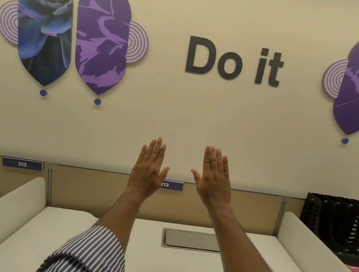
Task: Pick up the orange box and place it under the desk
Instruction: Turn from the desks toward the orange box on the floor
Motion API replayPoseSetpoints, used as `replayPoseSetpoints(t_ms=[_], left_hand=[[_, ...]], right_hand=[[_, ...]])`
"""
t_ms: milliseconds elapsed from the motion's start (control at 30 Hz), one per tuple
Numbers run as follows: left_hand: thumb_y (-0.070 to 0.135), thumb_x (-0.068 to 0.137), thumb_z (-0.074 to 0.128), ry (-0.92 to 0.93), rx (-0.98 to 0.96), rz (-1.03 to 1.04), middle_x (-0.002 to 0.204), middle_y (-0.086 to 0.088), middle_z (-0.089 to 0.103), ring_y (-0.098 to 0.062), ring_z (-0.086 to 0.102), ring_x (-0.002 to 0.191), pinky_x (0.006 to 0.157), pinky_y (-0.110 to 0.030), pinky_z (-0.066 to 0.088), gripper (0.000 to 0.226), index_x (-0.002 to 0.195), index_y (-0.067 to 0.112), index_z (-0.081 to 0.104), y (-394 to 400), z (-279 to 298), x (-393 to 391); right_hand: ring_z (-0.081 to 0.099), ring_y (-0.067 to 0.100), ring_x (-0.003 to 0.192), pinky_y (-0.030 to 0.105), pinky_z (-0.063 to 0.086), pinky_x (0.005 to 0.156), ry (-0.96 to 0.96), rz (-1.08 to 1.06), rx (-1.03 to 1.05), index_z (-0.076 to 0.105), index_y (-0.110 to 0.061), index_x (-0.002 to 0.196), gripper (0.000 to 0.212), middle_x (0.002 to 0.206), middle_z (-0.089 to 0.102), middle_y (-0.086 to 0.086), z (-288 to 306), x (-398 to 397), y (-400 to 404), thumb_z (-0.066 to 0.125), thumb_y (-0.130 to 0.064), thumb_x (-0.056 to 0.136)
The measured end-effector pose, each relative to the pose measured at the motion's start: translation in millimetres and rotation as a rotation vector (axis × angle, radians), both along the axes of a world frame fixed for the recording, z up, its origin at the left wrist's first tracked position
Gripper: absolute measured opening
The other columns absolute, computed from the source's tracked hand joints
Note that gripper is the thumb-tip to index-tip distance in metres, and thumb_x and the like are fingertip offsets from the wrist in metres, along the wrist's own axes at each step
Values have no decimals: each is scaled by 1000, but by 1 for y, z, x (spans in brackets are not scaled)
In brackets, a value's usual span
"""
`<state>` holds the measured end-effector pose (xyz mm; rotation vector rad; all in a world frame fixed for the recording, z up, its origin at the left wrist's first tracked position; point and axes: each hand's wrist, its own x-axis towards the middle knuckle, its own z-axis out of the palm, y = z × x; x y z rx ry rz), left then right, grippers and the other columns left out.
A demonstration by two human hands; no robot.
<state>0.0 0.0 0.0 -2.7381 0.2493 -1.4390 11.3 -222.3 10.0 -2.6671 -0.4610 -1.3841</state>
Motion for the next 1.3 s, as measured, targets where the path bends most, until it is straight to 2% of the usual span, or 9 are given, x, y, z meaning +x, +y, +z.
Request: replayPoseSetpoints(t_ms=[300,567,733,900,1133,1300], left_hand=[[43,103,33,27,7,10,169,-16,9,-30,8,157,128,-48,16,70,159,4,14,-17,8,-51],[43,104,31,39,-14,-54,169,-13,13,-26,9,157,128,-45,17,68,159,6,16,-77,14,-101],[43,102,30,67,-56,-62,169,-13,14,-26,10,157,128,-45,17,68,159,6,17,-112,-4,-148],[42,103,30,73,-61,-51,167,-14,20,-28,17,156,127,-46,20,66,157,5,23,-130,-25,-202],[40,102,34,106,-35,-27,167,-14,20,-28,17,156,127,-47,21,67,157,4,22,-127,-44,-269],[39,102,37,143,-63,-62,168,-14,19,-28,16,156,127,-48,21,68,157,4,21,-113,-62,-307]], right_hand=[[9,29,156,49,15,127,17,-7,16,7,-3,158,79,167,13,16,6,-53,-18,35,-51,102],[13,31,155,49,16,127,16,62,26,11,-3,158,79,166,17,17,6,-108,-54,41,-49,101],[17,33,154,50,14,127,71,86,30,12,-3,158,78,165,22,18,-4,-151,-80,43,-47,101],[11,31,155,49,12,127,121,133,0,8,-5,158,77,167,16,17,-17,-199,-87,38,-49,103],[19,33,154,50,17,126,112,135,26,16,-3,157,75,164,25,18,-42,-257,-92,41,-47,102],[15,31,155,49,14,126,156,106,24,10,-5,158,75,166,20,17,-66,-293,-88,36,-48,103]])
